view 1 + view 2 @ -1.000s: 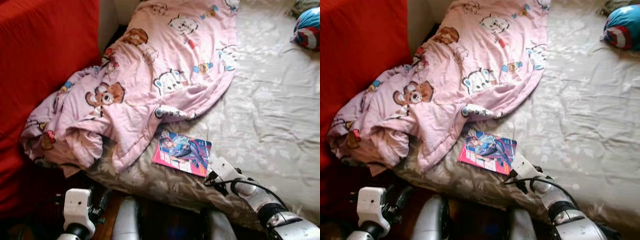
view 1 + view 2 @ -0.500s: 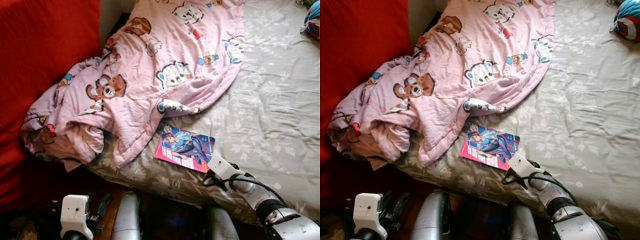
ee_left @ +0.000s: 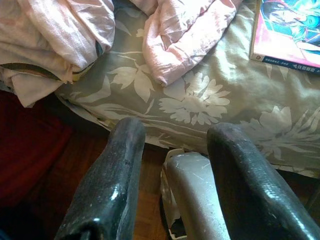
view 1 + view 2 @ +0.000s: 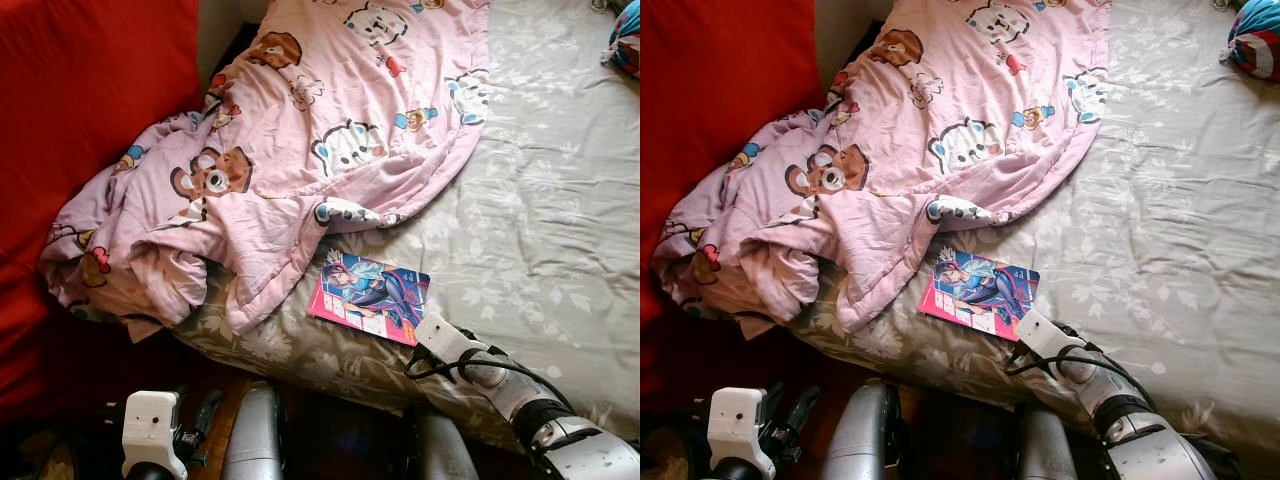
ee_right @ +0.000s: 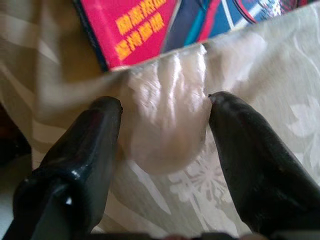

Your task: Clean up the room

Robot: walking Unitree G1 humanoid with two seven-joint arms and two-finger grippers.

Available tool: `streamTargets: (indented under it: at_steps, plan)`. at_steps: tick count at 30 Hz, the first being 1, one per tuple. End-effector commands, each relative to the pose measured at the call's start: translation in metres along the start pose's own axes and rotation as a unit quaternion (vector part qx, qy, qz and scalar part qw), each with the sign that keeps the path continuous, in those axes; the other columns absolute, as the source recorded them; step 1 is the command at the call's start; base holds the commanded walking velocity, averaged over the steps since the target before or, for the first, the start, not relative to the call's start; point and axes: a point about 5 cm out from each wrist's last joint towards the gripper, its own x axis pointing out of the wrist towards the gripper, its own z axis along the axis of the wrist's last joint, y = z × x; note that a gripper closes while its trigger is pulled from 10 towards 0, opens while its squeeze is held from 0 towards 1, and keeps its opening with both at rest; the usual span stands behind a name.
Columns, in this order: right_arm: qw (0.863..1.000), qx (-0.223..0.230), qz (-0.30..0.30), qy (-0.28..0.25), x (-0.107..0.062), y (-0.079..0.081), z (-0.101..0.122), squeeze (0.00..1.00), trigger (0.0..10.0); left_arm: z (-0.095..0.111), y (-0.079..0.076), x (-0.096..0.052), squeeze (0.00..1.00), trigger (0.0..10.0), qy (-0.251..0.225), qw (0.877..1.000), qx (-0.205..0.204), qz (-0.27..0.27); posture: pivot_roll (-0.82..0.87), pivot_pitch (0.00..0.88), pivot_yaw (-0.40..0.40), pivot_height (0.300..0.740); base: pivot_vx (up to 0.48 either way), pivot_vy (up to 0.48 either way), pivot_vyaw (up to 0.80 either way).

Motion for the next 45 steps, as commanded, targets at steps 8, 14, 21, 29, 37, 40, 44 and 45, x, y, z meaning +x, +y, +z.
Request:
streamTargets:
  at_steps: [8,14,21,29,37,40,44,45]
  plan:
    - [1.000,0.014,0.006,0.012,0.000,0.013,-0.009,0.00,0.0,-0.006,0.001,-0.004,0.00,10.0,0.020,1.000,-0.002,0.002,0.19,0.301,0.074,0.630,0.000,0.000,0.00]
    - [1.000,0.011,0.001,0.019,-0.001,0.012,-0.013,0.00,0.0,-0.006,0.002,-0.004,0.00,10.0,0.019,1.000,-0.001,0.003,0.19,0.298,0.074,0.630,0.000,0.000,0.00]
    - [1.000,0.009,-0.009,0.016,-0.001,0.008,-0.010,0.00,0.0,-0.005,0.003,0.000,0.00,10.0,0.016,1.000,0.000,0.005,0.19,0.286,0.072,0.630,0.000,0.000,0.00]
    - [1.000,0.018,-0.010,0.012,0.000,0.008,-0.008,0.00,0.0,-0.003,0.004,0.003,0.00,10.0,0.011,1.000,0.001,0.007,0.19,0.280,0.075,0.630,0.000,0.000,0.00]
    - [0.999,0.027,-0.017,0.008,0.001,0.010,-0.006,0.00,0.0,-0.002,0.005,0.009,0.00,10.0,0.008,1.000,0.003,0.006,0.18,0.263,0.078,0.630,0.000,0.000,0.00]
    - [0.997,0.073,-0.027,0.004,0.000,0.010,-0.009,0.00,0.0,-0.003,0.004,0.014,0.00,10.0,0.006,1.000,0.001,0.004,0.17,0.246,0.076,0.630,0.000,0.000,0.00]
    - [0.991,0.124,-0.049,0.001,-0.001,0.007,-0.012,0.00,0.0,-0.004,0.002,0.021,0.00,10.0,0.003,1.000,-0.001,0.001,0.15,0.218,0.071,0.630,0.000,0.000,0.00]
    - [0.987,0.148,-0.063,-0.002,-0.002,0.005,-0.014,0.00,0.0,-0.004,0.000,0.025,0.00,10.0,0.000,1.000,-0.003,0.000,0.14,0.211,0.069,0.630,0.000,0.000,0.00]
